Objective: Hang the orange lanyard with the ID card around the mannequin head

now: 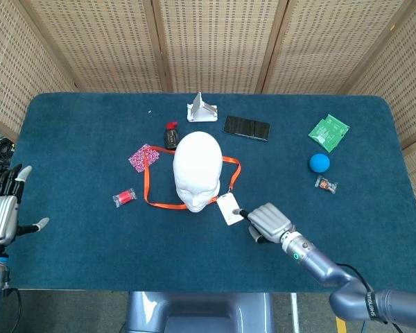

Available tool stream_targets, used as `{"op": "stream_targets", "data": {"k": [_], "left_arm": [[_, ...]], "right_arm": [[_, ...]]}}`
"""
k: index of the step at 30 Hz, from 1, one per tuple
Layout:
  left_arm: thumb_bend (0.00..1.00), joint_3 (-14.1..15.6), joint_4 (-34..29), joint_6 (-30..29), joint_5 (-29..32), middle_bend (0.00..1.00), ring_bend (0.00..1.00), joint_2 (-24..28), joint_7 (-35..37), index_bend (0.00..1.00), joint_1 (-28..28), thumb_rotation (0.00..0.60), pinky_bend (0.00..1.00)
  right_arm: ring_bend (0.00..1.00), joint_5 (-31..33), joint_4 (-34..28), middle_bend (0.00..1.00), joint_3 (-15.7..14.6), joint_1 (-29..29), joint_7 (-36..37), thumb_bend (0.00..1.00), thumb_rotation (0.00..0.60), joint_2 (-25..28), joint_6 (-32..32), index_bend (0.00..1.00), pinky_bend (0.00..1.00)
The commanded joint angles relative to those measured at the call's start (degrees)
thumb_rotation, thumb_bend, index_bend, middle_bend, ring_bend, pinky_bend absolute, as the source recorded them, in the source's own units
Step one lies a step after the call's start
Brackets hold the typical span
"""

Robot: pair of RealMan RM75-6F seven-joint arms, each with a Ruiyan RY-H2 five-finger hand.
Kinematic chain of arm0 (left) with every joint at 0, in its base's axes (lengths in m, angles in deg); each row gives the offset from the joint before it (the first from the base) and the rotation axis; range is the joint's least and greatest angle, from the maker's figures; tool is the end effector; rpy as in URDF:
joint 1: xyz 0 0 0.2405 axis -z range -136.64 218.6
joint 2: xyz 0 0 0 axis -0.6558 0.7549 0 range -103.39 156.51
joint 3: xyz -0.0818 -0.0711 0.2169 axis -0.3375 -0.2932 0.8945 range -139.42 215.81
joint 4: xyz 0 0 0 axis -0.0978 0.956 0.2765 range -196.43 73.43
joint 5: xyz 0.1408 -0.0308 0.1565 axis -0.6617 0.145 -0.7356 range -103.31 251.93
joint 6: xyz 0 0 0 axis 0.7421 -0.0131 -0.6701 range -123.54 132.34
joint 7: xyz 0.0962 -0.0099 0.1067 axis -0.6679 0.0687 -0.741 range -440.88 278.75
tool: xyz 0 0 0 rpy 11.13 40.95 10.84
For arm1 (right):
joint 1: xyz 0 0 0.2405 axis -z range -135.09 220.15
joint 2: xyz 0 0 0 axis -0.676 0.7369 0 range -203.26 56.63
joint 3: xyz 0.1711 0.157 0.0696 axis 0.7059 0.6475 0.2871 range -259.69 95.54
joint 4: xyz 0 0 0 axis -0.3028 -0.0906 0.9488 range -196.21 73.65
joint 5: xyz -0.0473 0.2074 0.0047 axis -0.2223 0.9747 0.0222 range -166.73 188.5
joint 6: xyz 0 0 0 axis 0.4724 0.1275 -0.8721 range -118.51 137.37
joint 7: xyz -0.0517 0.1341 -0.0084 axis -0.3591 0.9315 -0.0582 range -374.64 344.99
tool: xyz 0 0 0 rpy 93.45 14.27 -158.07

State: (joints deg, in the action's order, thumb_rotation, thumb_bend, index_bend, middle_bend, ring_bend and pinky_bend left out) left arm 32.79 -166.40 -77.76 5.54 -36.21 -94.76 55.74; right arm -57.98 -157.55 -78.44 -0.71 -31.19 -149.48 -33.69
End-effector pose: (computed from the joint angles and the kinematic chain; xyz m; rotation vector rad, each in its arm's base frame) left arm -0.2599 0.2286 0.1476 -1.3073 -0.9430 -0.8416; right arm -0.1498 -0.2944 -0.0057 2.1853 -0.9855 0.7344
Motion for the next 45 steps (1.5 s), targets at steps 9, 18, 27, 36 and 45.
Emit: {"op": "stream_targets", "data": {"k": [9, 18, 27, 36, 45], "left_arm": [[0.0, -0.4, -0.1, 2.0, -0.4, 0.0, 0.0, 0.4, 2.0, 0.0, -0.2, 0.6, 0.0], [0.0, -0.9, -0.3, 3.2, -0.8, 0.0, 0.0, 0.7, 2.7, 0.0, -0.1, 0.6, 0.0], [0.0, -1.0, -0.4, 3.8, -1.1, 0.0, 0.0, 0.7, 2.7, 0.0, -0.2, 0.6, 0.0], [0.0, -1.1, -0.6, 4.0, -1.5, 0.0, 0.0, 0.7, 2.5, 0.0, -0.3, 0.6, 0.0], [0.0, -1.2, -0.7, 4.0, -1.8, 0.0, 0.0, 0.7, 2.5, 0.0, -0.5, 0.6, 0.0]], "right_arm": [[0.82, 19.4, 3.3, 0.82, 0.4, -8.0, -12.6, 0.84, 0.6, -7.2, 2.3, 0.21, 0.99], [0.82, 23.9, 1.3, 0.83, -2.5, -10.3, -15.0, 0.84, 0.6, -7.0, 2.4, 0.25, 0.99], [0.82, 20.5, -3.7, 0.83, -4.8, -10.4, -14.0, 0.84, 0.6, -5.4, 2.2, 0.3, 0.99], [0.82, 18.5, -8.2, 0.83, -6.6, -11.5, -13.7, 0.84, 0.6, -4.5, 2.9, 0.3, 0.99], [0.82, 16.5, -10.9, 0.83, -7.9, -12.4, -14.1, 0.84, 0.6, -4.5, 2.5, 0.33, 0.99]]}}
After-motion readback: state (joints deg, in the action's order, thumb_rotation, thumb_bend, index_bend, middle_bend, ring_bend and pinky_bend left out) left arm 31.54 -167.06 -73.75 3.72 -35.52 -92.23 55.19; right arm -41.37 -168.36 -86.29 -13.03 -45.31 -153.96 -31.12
